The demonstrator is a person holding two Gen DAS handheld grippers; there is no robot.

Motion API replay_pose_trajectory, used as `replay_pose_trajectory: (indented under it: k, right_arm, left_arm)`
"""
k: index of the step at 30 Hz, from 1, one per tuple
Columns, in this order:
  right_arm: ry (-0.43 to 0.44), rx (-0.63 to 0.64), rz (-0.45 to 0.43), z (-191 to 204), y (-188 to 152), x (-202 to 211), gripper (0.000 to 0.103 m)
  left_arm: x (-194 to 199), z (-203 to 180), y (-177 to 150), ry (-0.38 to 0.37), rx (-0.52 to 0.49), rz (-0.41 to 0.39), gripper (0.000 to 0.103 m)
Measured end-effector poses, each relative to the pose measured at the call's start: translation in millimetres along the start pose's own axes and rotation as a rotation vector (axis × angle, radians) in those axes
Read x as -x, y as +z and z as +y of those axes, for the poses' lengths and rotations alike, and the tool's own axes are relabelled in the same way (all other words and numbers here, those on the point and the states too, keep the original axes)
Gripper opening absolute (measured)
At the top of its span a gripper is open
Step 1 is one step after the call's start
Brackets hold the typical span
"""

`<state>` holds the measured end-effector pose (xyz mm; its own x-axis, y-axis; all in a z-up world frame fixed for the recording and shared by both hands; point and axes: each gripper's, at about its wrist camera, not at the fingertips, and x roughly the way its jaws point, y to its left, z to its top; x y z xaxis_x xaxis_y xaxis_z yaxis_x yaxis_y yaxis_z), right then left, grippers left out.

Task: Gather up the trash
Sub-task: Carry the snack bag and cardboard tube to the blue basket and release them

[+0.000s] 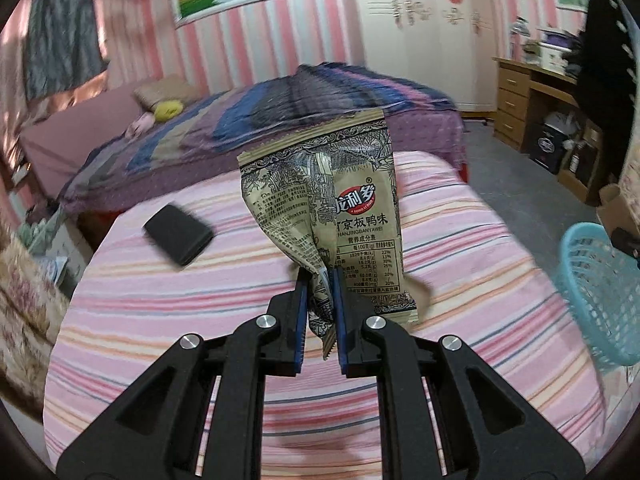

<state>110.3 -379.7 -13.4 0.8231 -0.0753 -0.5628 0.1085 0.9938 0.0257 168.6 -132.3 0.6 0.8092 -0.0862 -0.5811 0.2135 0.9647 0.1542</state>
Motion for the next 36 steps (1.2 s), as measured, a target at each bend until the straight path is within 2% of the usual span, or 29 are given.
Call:
replay_pose_trajectory:
  k: [8,15,20,25,28,30,34,36]
  right_arm:
    - [-0.155,-0.008,0.035,-53.0,-9.3,4.1,0.030]
    - [-0.174,-0.057,0.059,-114.6,-26.5,22.1,0.030]
    - [-0.181,-0.107,0.052,-153.2,-38.2,37.3,0.030]
    - [-0.188,-0.147,0.044,-157.8,-44.0,30.6,0.030]
    - [-0.187,-0.161,0.036,-162.6,-46.6,27.4,0.030]
    - [-0.187,-0.160,0.038,-165.0,-47.8,26.8,0.030]
    - [-0.185,-0.159,0.040,-169.7,-47.8,31.9,0.030]
    - [-0.184,-0.161,0.038,-169.5,-47.8,32.8,0.030]
  left_arm:
    - [9.5,-105.9,8.8,-0.127,-0.064,-0.025,0.011]
    - [4.6,-187.0,2.7,-0.213,-0.119,-0.005,0.011]
    - [1.7,-227.9,-1.5,-0.260,-0.148,0.010,0.011]
    - [5.7,-260.9,-7.2,-0.296,-0.186,0.006,0.012]
    - [6.7,-267.2,-8.5,-0.311,-0.181,0.008,0.033]
    - [8.5,-266.1,-8.8,-0.303,-0.181,-0.003,0.055]
    - [12.0,-257.0,-9.0,-0.280,-0.176,-0.024,0.068]
    - [12.6,-246.7,-7.7,-0.274,-0.150,-0.026,0.079]
